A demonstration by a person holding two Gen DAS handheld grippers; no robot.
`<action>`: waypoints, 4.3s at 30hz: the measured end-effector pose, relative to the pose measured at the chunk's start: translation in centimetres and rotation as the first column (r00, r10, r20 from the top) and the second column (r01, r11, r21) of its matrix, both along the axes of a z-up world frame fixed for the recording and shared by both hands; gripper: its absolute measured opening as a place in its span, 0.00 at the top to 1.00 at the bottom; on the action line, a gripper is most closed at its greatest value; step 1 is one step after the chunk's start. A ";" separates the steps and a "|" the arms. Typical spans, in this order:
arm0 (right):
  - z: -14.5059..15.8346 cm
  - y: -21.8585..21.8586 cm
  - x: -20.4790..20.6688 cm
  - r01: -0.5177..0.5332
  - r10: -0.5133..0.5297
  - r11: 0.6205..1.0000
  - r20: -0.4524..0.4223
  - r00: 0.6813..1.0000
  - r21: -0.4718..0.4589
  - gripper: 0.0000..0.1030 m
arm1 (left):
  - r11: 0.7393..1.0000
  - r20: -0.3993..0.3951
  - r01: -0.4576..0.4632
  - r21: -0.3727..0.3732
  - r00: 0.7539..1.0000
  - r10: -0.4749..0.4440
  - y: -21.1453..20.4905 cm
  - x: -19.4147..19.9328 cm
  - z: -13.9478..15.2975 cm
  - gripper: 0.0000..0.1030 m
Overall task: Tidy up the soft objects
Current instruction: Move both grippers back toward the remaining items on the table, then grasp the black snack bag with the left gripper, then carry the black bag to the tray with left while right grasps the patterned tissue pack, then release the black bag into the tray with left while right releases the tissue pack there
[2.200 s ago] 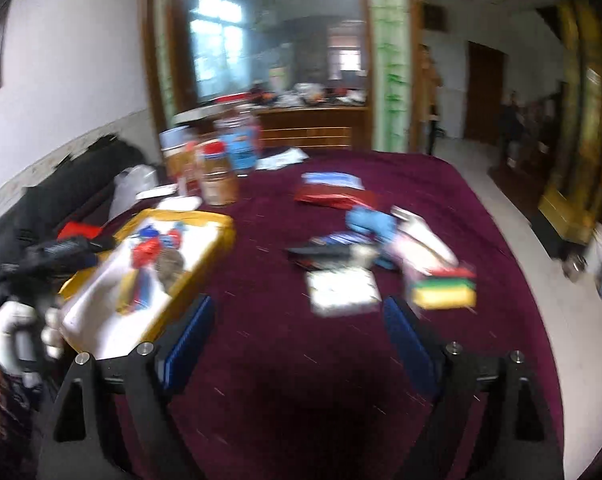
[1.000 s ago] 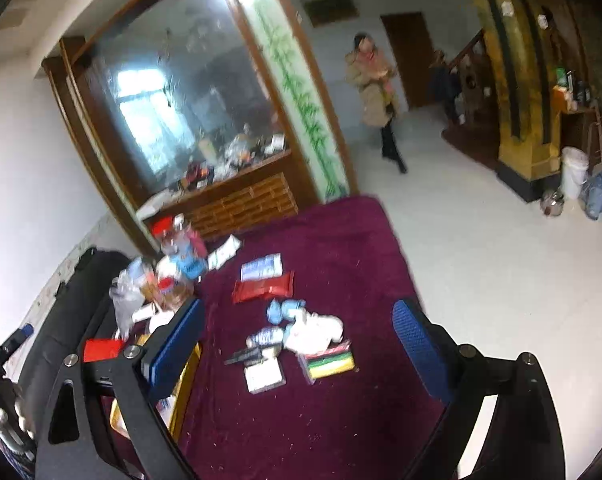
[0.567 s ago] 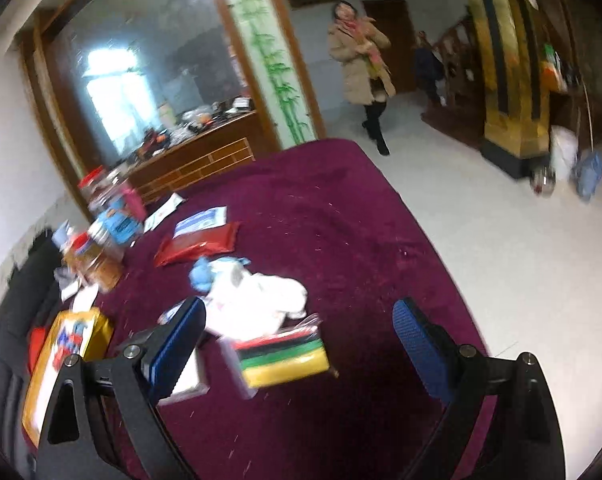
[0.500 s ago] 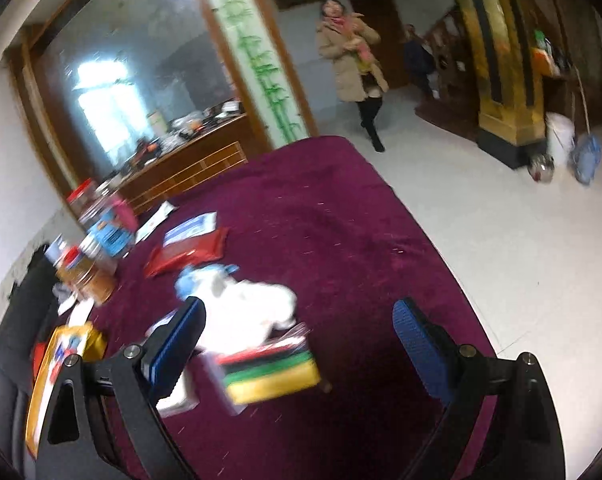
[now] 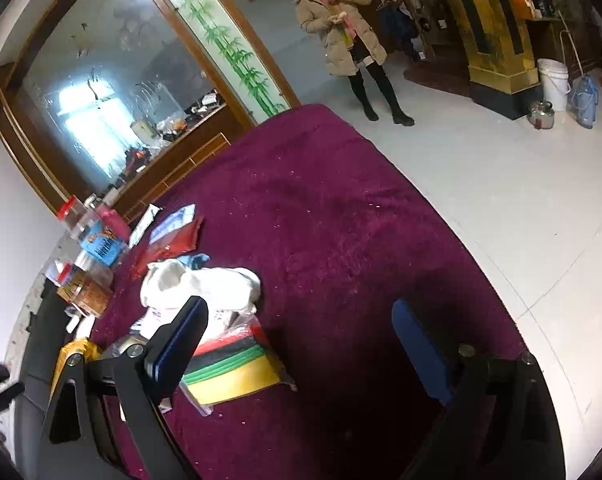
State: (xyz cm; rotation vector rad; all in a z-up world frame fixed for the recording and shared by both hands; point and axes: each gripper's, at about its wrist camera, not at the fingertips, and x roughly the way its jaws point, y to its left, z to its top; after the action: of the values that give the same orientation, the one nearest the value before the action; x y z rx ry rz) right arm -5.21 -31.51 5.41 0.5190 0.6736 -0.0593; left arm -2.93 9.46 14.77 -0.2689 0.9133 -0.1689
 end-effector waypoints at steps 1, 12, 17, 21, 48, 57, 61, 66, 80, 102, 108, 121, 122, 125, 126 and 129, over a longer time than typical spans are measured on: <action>0.1 0.2 0.1 0.002 -0.002 1.000 -0.005 1.000 -0.011 0.09 | 1.000 -0.006 0.004 0.018 1.000 -0.003 -0.7 1.3 -0.6 0.08; 0.8 -0.3 1.1 0.104 -0.105 0.983 -0.002 0.994 -0.152 0.09 | 0.952 -0.096 0.300 0.061 0.951 -0.294 -10.3 12.6 -8.0 0.08; 1.0 0.2 1.6 0.121 -0.125 0.961 0.001 0.992 -0.247 0.09 | 0.866 -0.200 0.485 0.126 0.867 -0.456 -14.1 11.7 -10.9 0.44; 0.7 0.5 2.1 0.107 -0.116 0.956 -0.019 0.993 -0.272 0.09 | 0.775 -0.272 0.623 0.105 0.767 -0.580 -14.5 6.2 -9.9 0.68; 0.8 2.5 1.7 0.000 -0.007 0.971 -0.028 1.000 -0.239 0.09 | 0.564 -0.206 0.713 0.415 0.678 -0.705 -15.7 -2.1 -9.9 0.14; 0.5 2.5 1.8 -0.007 -0.002 0.972 -0.039 0.999 -0.236 0.09 | 0.755 -0.177 0.594 0.278 0.804 -0.567 -14.3 1.4 -10.3 0.68; 0.3 2.4 1.8 0.009 -0.021 0.967 -0.044 0.999 -0.256 0.09 | 0.841 -0.064 0.515 0.168 0.857 -0.512 -11.0 -0.5 -7.3 0.67; 0.4 2.3 1.6 0.040 -0.051 0.956 -0.032 0.998 -0.290 0.09 | 0.912 0.095 0.409 0.036 0.907 -0.411 -4.6 -4.8 -2.7 0.67; 1.8 20.8 -4.4 -0.531 0.484 0.817 -0.233 0.843 -0.223 0.09 | 0.988 0.173 0.136 -0.068 0.977 -0.123 11.7 -8.5 -3.6 0.67; -0.4 29.0 -5.1 -0.708 0.580 0.585 -0.406 0.706 -0.395 0.38 | 0.991 -0.112 -0.113 0.068 0.986 0.120 20.7 -3.6 -10.2 0.64; 3.0 29.9 -4.9 -0.700 0.610 0.629 -0.342 0.715 -0.340 0.38 | 0.981 -0.039 -0.169 0.094 0.984 0.173 21.4 -0.5 -9.9 0.42; 4.2 41.3 -2.1 -0.827 0.776 0.554 -0.303 0.554 -0.094 0.38 | 0.967 -0.114 -0.253 0.031 0.960 0.254 21.9 0.7 -12.4 0.19; 4.1 42.1 -1.9 -0.833 0.781 0.547 -0.308 0.544 -0.085 0.38 | 0.966 -0.125 -0.259 0.028 0.957 0.260 21.7 0.5 -12.7 0.19; 3.6 43.3 -1.1 -0.840 0.792 0.540 -0.310 0.526 -0.047 0.38 | 0.963 -0.111 -0.268 -0.010 0.958 0.265 21.5 -0.2 -12.6 0.19; 3.3 43.6 -0.9 -0.841 0.792 0.539 -0.315 0.523 -0.041 0.38 | 0.960 -0.105 -0.273 -0.055 0.958 0.266 21.8 -0.4 -12.4 0.19; 2.3 44.7 0.5 -0.835 0.782 0.549 -0.340 0.522 -0.018 0.38 | 0.935 -0.029 -0.281 -0.216 0.959 0.281 23.3 -1.9 -10.9 0.19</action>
State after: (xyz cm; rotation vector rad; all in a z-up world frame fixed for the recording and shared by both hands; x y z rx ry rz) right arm -4.74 13.22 7.74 -0.0430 1.1518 0.7199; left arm -4.79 32.73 3.90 -0.5999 0.8441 -0.0032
